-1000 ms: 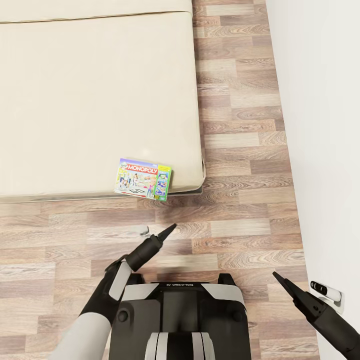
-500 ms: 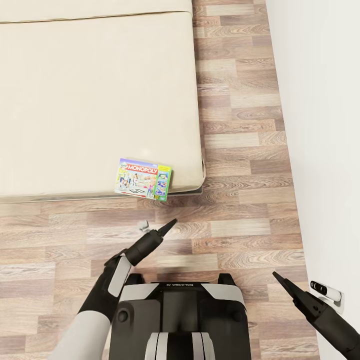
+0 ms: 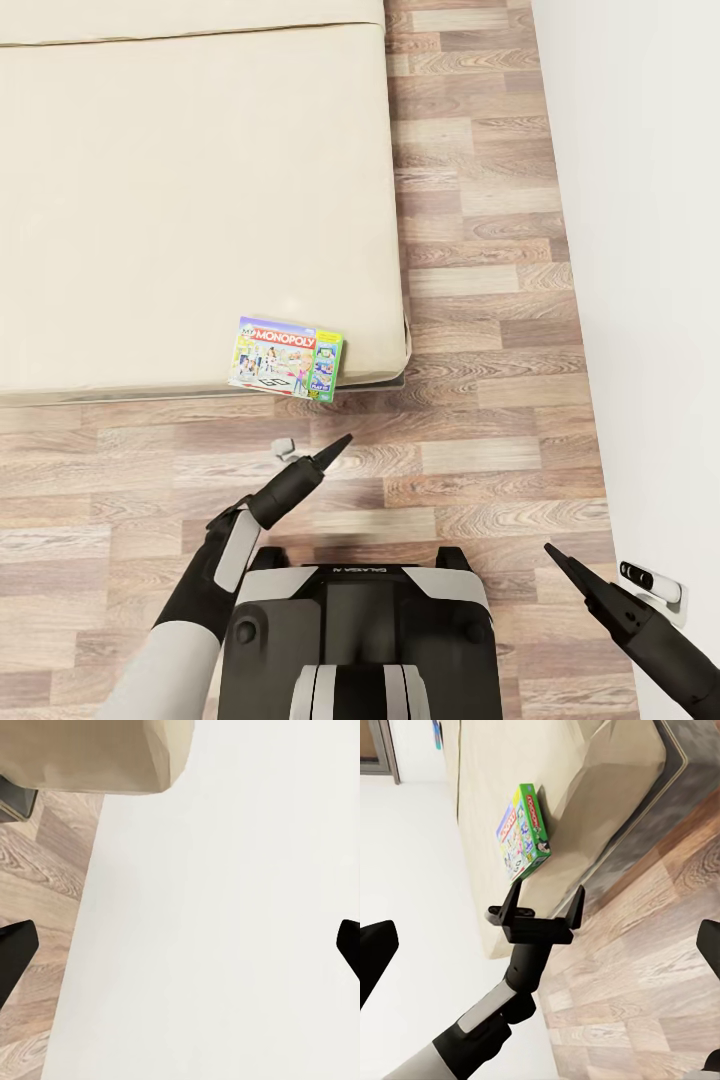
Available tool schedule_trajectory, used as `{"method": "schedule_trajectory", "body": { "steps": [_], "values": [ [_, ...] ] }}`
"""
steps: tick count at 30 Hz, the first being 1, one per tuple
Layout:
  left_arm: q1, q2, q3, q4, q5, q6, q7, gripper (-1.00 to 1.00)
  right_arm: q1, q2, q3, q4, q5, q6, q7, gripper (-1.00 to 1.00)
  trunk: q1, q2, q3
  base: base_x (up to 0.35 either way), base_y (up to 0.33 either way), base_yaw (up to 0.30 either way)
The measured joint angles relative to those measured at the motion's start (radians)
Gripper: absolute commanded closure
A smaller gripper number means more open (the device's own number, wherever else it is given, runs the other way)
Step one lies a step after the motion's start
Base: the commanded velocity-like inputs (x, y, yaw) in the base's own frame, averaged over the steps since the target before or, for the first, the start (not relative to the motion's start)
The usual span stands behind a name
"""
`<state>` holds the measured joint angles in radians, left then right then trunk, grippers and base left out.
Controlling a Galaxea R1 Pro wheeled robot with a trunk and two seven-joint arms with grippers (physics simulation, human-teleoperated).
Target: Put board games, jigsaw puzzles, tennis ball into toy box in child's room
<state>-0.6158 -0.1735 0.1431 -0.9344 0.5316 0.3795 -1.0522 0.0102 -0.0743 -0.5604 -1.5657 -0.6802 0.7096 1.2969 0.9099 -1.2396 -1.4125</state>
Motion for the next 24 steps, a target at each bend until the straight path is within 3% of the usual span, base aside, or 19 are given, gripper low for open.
{"method": "schedule_trajectory", "body": {
  "steps": [16,24],
  "values": [
    [0.001,0.0,0.014,0.001,0.009,0.005,0.005,-1.0,0.0,0.0,0.0,0.0,0.0,0.0,0.0,-1.0,0.0,0.0,0.0,0.0,0.0,0.0],
    [0.001,0.0,0.031,0.002,0.031,0.008,0.01,-1.0,0.0,0.0,0.001,0.0,0.0,0.0,0.0,-1.0,0.0,0.0,0.0,0.0,0.0,0.0]
  ]
}}
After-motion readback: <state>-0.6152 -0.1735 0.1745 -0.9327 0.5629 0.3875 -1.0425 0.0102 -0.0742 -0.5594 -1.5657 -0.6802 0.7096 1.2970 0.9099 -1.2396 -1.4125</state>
